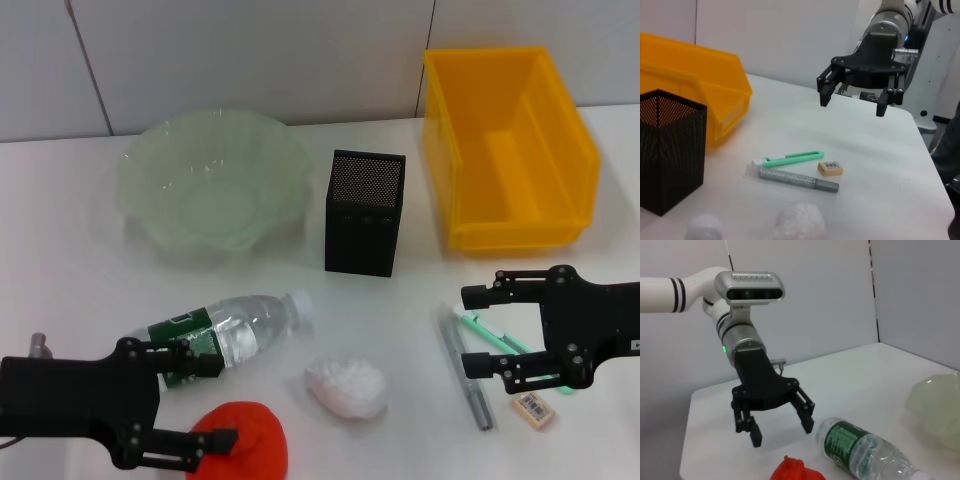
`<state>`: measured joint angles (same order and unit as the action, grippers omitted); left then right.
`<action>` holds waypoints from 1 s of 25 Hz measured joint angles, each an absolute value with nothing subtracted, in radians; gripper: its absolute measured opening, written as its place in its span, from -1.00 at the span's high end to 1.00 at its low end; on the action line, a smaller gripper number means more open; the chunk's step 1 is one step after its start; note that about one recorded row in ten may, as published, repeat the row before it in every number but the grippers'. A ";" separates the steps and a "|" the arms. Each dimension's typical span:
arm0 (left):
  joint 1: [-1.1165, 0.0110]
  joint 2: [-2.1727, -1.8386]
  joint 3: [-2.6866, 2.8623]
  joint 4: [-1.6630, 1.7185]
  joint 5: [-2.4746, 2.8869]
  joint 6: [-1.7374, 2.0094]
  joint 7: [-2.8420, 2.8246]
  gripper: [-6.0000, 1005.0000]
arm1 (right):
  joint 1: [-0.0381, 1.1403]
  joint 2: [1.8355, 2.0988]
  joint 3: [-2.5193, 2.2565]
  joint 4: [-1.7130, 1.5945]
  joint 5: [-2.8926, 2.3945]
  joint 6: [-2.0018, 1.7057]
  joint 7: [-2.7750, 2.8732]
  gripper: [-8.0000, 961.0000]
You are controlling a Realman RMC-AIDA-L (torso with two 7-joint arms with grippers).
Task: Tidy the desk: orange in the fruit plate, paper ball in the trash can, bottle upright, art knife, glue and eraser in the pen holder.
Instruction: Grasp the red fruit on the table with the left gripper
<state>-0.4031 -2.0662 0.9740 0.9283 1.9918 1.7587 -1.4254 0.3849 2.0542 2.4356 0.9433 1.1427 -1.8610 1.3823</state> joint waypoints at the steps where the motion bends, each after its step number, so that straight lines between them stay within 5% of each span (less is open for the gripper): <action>1: -0.401 -2.066 0.974 0.925 1.996 1.759 -1.425 -0.61 | 0.385 2.054 2.436 0.943 1.143 -1.859 1.382 -0.61; 18: -0.461 -2.071 1.013 0.726 2.013 1.660 -1.352 -0.61 | 0.387 2.054 2.435 0.939 1.143 -1.830 1.378 -0.61; 25: -0.468 -2.072 1.029 0.713 2.015 1.603 -1.349 -0.41 | 0.385 2.056 2.436 0.939 1.143 -1.828 1.378 -0.61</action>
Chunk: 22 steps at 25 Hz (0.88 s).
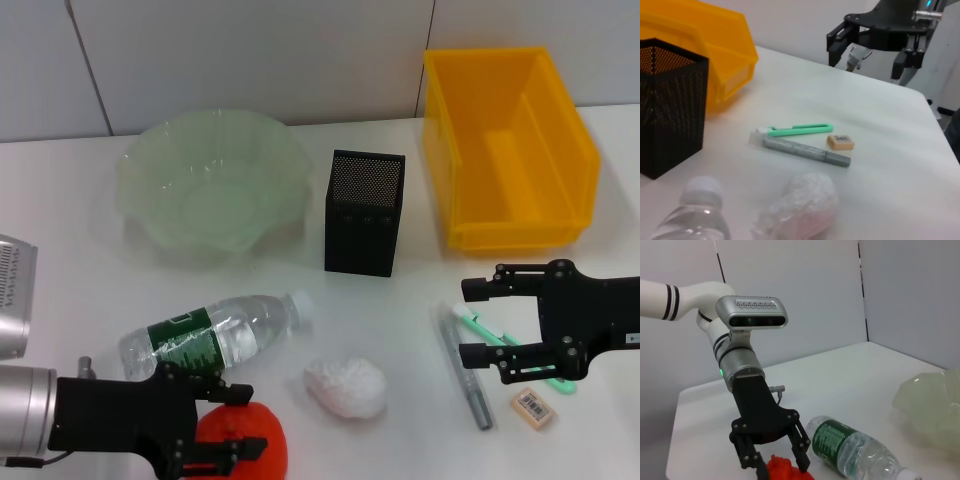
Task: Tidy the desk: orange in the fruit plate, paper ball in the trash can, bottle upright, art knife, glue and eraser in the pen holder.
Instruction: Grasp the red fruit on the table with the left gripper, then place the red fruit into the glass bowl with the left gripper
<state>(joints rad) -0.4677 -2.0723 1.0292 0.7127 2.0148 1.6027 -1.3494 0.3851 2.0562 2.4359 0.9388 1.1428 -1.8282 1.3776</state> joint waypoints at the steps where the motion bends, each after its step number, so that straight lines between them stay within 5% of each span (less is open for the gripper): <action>1: -0.464 -2.072 1.029 0.712 2.015 1.598 -1.349 -0.38 | 0.385 2.057 2.436 0.939 1.143 -1.828 1.377 -0.61; 8: -0.458 -2.069 1.039 0.711 2.017 1.592 -1.349 -0.13 | 0.385 2.057 2.435 0.939 1.143 -1.828 1.377 -0.61; 12: -0.457 -2.069 1.040 0.702 2.017 1.591 -1.349 0.27 | 0.386 2.058 2.432 0.939 1.143 -1.827 1.377 -0.61; 22: -0.452 -2.067 1.021 0.759 1.940 1.672 -1.356 0.65 | 0.382 2.059 2.435 0.939 1.139 -1.815 1.376 -0.61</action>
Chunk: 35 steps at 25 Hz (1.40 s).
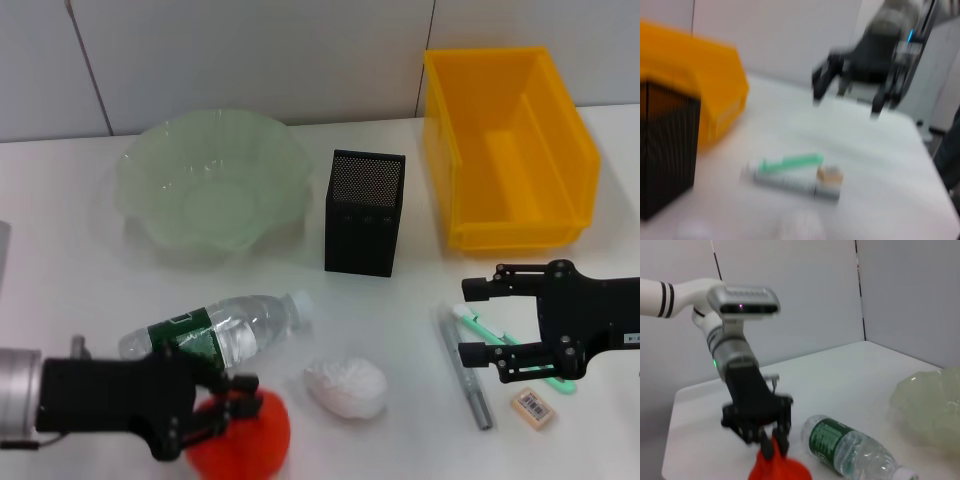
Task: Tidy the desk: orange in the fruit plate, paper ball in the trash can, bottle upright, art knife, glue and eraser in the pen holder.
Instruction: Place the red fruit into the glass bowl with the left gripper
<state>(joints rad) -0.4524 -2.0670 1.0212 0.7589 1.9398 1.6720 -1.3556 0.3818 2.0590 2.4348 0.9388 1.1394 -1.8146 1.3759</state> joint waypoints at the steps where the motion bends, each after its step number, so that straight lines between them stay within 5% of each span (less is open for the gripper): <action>1: -0.445 -2.066 0.991 0.801 1.879 1.726 -1.360 0.66 | 0.381 2.060 2.435 0.939 1.136 -1.808 1.376 -0.61; 19: -0.468 -2.069 0.701 0.824 1.575 1.621 -1.324 0.69 | 0.378 2.062 2.436 0.915 1.127 -1.780 1.371 -0.61; 35: -0.680 -2.072 0.704 0.524 1.556 1.145 -1.155 0.69 | 0.373 2.065 2.436 0.910 1.129 -1.776 1.376 -0.61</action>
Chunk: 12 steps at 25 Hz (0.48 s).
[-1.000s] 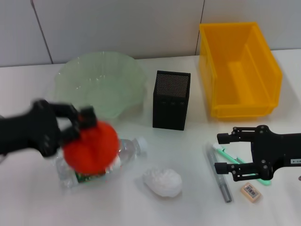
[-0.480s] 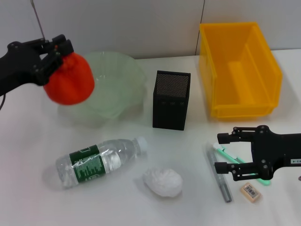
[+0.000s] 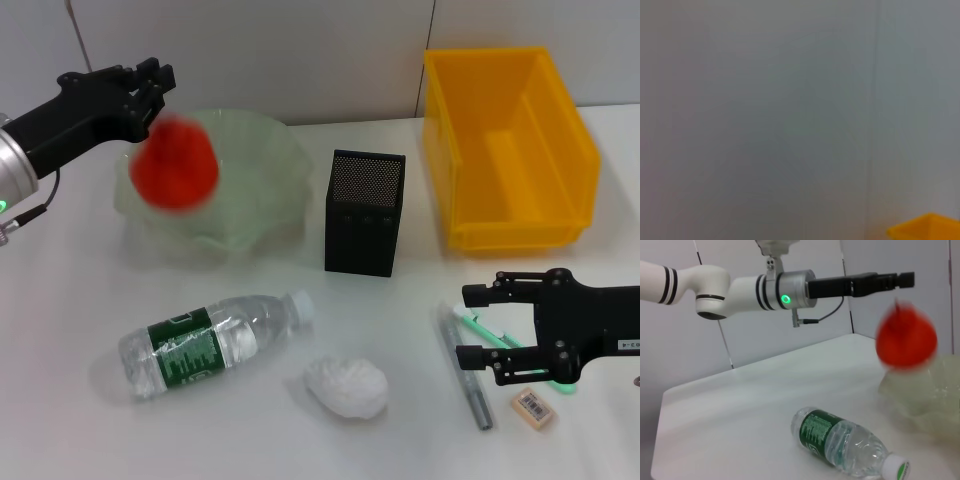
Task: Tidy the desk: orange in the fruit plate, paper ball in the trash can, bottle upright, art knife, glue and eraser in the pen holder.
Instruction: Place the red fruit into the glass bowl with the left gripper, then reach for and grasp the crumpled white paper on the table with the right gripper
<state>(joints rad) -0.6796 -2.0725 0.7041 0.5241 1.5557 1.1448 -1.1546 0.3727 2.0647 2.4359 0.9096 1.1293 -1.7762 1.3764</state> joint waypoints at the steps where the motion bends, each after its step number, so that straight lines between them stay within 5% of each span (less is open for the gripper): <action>1: -0.694 -2.073 0.704 0.504 1.556 1.105 -1.140 0.69 | 0.372 2.065 2.436 0.910 1.130 -1.776 1.377 -0.61; 12: -0.735 -2.072 0.703 0.458 1.548 0.985 -1.130 0.68 | 0.371 2.065 2.437 0.905 1.132 -1.776 1.377 -0.61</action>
<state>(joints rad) -0.7353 -2.0724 0.7029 0.4577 1.5482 0.9851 -1.1303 0.3711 2.0648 2.4375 0.9052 1.1316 -1.7763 1.3766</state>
